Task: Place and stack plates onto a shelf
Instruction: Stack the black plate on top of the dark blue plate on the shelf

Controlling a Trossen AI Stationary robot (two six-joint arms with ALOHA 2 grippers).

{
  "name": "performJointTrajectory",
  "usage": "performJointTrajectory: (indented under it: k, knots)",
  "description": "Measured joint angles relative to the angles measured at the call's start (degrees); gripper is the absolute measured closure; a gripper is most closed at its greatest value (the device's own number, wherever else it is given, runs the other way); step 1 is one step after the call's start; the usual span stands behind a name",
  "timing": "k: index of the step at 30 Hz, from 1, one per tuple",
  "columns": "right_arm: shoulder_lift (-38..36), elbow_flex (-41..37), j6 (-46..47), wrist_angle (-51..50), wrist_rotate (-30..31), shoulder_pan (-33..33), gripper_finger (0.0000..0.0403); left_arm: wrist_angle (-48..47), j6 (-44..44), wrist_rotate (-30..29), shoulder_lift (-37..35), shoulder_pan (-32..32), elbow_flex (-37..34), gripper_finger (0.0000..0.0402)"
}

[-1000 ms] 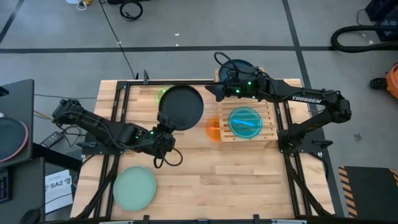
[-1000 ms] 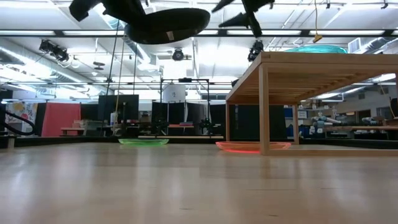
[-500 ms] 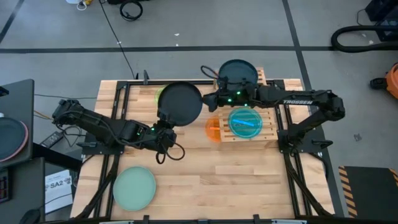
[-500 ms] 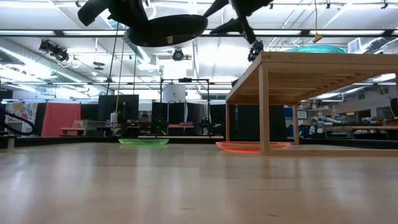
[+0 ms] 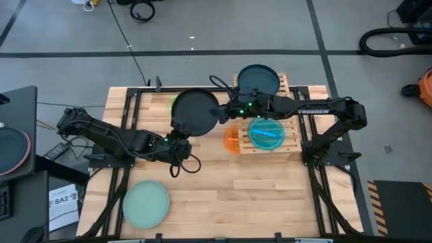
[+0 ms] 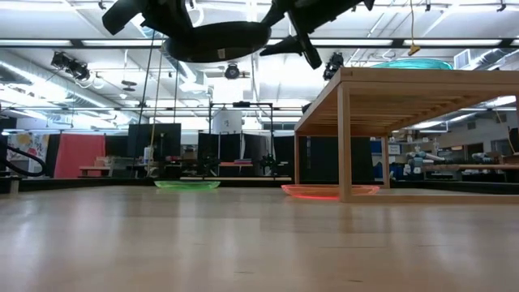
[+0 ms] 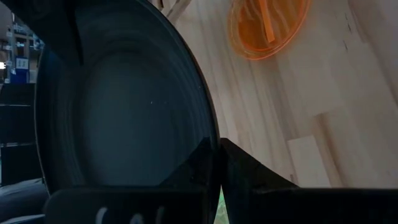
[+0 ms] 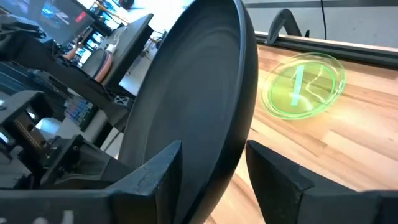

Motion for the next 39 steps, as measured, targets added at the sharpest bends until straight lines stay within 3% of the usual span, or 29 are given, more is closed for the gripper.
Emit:
performJointTrajectory:
  k: [10, 29, 39]
  knots:
    - [0.0, 0.0, 0.2, 1.1, -1.0, 0.0, 0.0289, -0.1, 0.2, -0.2, 0.0, 0.0, 0.0, 0.0376]
    - [0.1, 0.0, -0.2, 1.3, -1.0, -0.3, 0.0366, 0.2, -0.2, 0.0, 0.0, 0.0, 0.0, 0.0320]
    - [0.1, 0.0, -2.8, 1.2, 0.3, -0.3, 0.0368, 1.0, -0.2, 0.0, 0.0, 0.0, 0.0, 0.0267]
